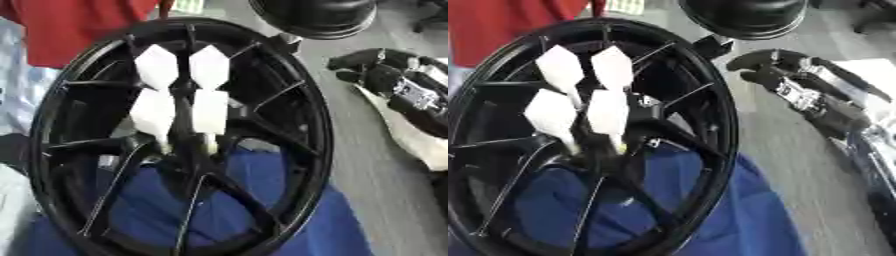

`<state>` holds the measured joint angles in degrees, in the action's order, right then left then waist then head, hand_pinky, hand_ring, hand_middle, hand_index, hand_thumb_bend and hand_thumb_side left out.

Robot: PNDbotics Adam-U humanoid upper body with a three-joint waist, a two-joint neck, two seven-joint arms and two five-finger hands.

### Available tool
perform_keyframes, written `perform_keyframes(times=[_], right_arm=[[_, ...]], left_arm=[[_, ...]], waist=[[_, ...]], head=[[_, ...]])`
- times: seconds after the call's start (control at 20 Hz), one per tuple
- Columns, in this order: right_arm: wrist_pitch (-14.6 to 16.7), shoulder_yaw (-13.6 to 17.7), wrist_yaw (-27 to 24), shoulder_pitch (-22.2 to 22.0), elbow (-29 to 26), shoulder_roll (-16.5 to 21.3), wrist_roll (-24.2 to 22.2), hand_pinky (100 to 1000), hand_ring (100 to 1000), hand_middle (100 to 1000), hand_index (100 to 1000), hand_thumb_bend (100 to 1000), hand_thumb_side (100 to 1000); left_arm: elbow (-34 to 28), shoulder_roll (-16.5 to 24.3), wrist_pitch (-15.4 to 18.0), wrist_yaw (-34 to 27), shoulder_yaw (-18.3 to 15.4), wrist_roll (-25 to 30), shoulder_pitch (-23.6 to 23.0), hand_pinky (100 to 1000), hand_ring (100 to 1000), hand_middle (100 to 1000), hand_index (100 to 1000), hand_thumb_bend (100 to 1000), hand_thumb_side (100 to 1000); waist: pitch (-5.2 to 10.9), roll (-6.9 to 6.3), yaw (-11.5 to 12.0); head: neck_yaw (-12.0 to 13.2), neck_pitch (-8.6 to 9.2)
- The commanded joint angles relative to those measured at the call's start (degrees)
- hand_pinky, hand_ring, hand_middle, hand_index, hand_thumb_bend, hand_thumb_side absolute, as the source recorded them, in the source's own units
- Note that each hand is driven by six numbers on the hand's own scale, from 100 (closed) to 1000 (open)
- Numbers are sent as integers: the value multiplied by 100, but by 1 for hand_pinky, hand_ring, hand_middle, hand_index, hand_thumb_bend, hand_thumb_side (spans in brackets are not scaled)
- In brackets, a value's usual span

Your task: Pull the pin out of the wheel hub.

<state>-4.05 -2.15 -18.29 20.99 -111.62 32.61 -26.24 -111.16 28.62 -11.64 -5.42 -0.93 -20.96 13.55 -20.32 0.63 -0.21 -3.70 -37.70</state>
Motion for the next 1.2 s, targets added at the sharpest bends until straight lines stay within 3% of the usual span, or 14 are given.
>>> perform_keyframes(times=[0.05, 0.25, 0.35, 0.55, 0.6, 0.8, 1.1, 1.2], right_arm=[[-1, 35, -38, 59, -121, 179, -16, 1000, 1000, 828, 834, 100, 663], [-5, 31, -49, 79, -132, 184, -18, 1000, 1000, 828, 834, 100, 683], [20, 32, -107, 156, -170, 233, -3, 1000, 1000, 827, 833, 100, 633], [86, 21, -266, 281, -251, 370, 46, 1000, 1000, 827, 833, 100, 626], [107, -14, -263, 320, -271, 410, 28, 1000, 1000, 819, 831, 100, 552], [401, -429, -43, 800, -295, 892, -261, 989, 1000, 797, 822, 100, 453], [899, -942, 421, 1610, -297, 1703, -760, 956, 1000, 789, 818, 100, 330], [1059, -1066, 513, 1871, -297, 1929, -920, 954, 1000, 789, 819, 100, 335]], left_arm=[[-113, 68, 16, 9, -56, 15, 26, 632, 633, 610, 724, 100, 616], [-116, 67, 16, 6, -51, 24, 29, 631, 633, 610, 724, 100, 615], [-118, 71, 16, 6, -50, 26, 24, 631, 634, 610, 724, 100, 616], [-120, 78, 14, 8, -48, 32, 20, 631, 634, 610, 724, 100, 616], [-117, 90, 11, 7, -28, 47, 16, 631, 634, 611, 724, 100, 616], [-95, 143, 0, 10, 50, 131, -3, 630, 635, 611, 724, 100, 615], [-83, 205, -5, 17, 100, 185, 11, 630, 636, 611, 724, 100, 620], [-83, 226, -7, 18, 115, 204, 33, 630, 635, 611, 724, 100, 619]], waist=[[111, -14, 4], [108, -17, 8], [110, -14, 8], [115, -8, 5], [148, 20, 38], [252, 120, 165], [240, 234, 277], [214, 259, 314]], head=[[-5, 28], [1, 17], [3, -1], [0, -27], [-46, -72], [-184, -209], [-291, -220], [-317, -204]])
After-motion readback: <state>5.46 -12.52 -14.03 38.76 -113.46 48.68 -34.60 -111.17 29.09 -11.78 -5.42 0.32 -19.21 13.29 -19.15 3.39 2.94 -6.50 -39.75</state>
